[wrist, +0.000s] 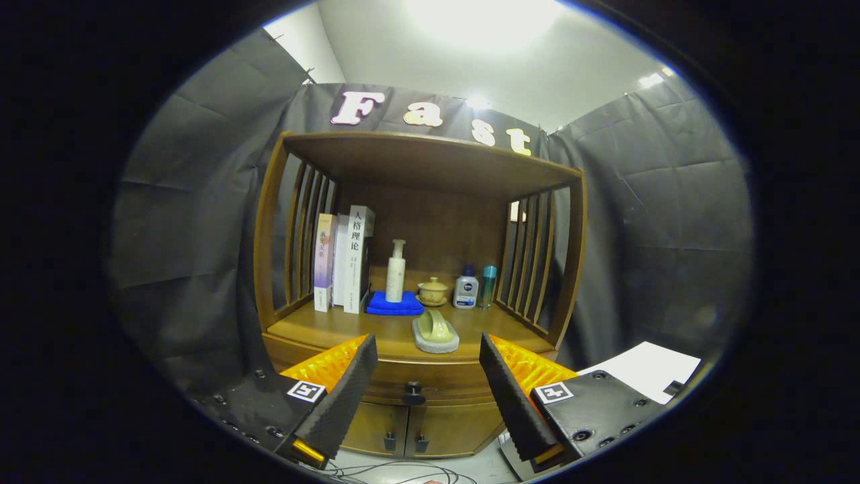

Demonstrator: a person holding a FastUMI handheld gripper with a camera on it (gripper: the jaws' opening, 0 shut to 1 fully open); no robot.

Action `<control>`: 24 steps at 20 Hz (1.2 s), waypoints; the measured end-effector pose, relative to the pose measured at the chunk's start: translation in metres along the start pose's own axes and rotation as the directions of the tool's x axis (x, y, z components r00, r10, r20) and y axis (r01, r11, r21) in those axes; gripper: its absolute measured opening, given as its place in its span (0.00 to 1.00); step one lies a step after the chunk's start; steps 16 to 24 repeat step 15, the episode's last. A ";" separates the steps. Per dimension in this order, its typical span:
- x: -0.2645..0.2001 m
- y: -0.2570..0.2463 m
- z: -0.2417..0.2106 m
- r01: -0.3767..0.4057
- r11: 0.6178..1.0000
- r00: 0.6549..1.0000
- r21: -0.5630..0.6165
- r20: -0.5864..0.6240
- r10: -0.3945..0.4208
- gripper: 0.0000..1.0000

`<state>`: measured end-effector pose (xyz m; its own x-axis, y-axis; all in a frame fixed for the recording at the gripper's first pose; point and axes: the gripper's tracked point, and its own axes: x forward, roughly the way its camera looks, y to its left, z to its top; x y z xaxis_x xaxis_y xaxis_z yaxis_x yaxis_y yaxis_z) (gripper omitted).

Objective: Pull open the drawer, take out the items inside it, and place them on the countertop above the cabinet.

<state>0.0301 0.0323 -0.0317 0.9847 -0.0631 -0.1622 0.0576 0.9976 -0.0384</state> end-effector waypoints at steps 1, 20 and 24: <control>-0.003 -0.002 0.003 0.002 1.000 1.000 -0.005 0.005 -0.002 0.97; -0.017 -0.023 0.011 0.039 0.999 0.999 -0.013 0.001 -0.039 0.97; -0.017 -0.023 0.011 0.039 0.999 0.999 -0.013 0.001 -0.039 0.97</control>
